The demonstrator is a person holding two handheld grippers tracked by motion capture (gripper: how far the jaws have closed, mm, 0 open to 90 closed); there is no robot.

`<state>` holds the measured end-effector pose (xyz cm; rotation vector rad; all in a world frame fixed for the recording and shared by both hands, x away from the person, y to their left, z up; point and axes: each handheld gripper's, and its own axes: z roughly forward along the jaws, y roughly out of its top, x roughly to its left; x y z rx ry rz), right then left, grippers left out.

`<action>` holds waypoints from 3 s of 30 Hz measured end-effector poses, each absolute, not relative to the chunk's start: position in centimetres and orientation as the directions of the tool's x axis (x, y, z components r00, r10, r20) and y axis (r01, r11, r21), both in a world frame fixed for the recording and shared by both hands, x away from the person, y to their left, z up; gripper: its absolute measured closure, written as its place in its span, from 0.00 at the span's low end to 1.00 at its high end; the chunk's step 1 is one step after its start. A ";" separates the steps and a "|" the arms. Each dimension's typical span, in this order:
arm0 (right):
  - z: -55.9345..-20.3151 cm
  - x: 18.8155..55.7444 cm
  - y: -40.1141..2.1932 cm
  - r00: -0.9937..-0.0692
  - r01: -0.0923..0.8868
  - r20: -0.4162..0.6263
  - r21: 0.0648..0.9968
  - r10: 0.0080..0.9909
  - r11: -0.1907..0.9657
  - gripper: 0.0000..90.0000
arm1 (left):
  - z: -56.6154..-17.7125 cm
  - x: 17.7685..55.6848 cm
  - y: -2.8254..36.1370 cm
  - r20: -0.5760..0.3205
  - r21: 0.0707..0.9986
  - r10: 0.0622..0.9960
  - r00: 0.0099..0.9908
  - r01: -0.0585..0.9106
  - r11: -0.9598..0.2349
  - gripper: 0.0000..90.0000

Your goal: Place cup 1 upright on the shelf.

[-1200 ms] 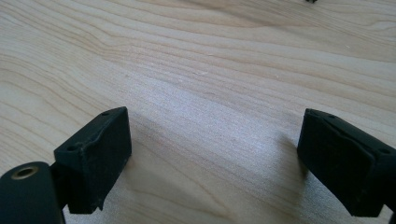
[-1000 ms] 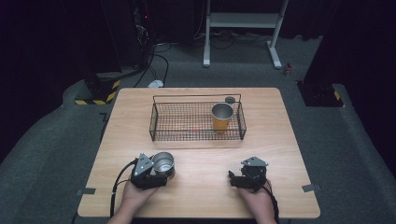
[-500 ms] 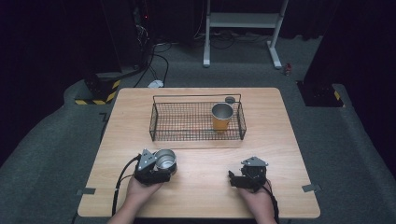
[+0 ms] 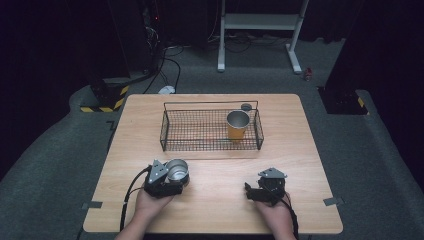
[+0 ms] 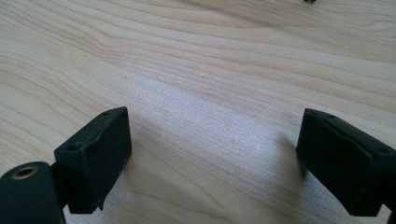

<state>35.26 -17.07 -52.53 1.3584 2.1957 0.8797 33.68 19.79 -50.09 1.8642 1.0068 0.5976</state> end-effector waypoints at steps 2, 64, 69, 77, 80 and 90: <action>-52.5 35.3 -17.1 -0.440 0.638 -0.015 0.698 0.898 0.325 0.11 | -50.1 33.6 19.7 0.005 0.884 0.836 0.549 0.389 -0.261 0.18; -52.5 35.3 -17.1 -0.443 0.637 -0.014 0.698 0.896 0.326 0.12 | -47.0 32.1 20.0 -0.016 0.942 0.834 0.552 0.288 -0.173 0.21; -52.5 35.3 -17.1 -0.444 0.638 -0.011 0.698 0.896 0.325 0.11 | -46.8 32.4 19.5 -0.023 0.942 0.837 0.547 0.291 -0.165 0.21; -52.5 35.3 -17.1 -0.448 0.636 -0.014 0.698 0.894 0.330 0.11 | -46.2 32.9 19.1 -0.042 0.946 0.848 0.528 0.294 -0.136 0.21; -52.5 35.2 -17.2 -0.447 0.637 -0.009 0.699 0.894 0.326 0.11 | -46.0 33.1 18.9 -0.040 0.946 0.855 0.518 0.294 -0.134 0.21; -52.5 35.2 -17.2 -0.450 0.635 -0.012 0.699 0.893 0.329 0.11 | -44.9 34.2 18.2 -0.069 0.953 0.872 0.484 0.292 -0.087 0.21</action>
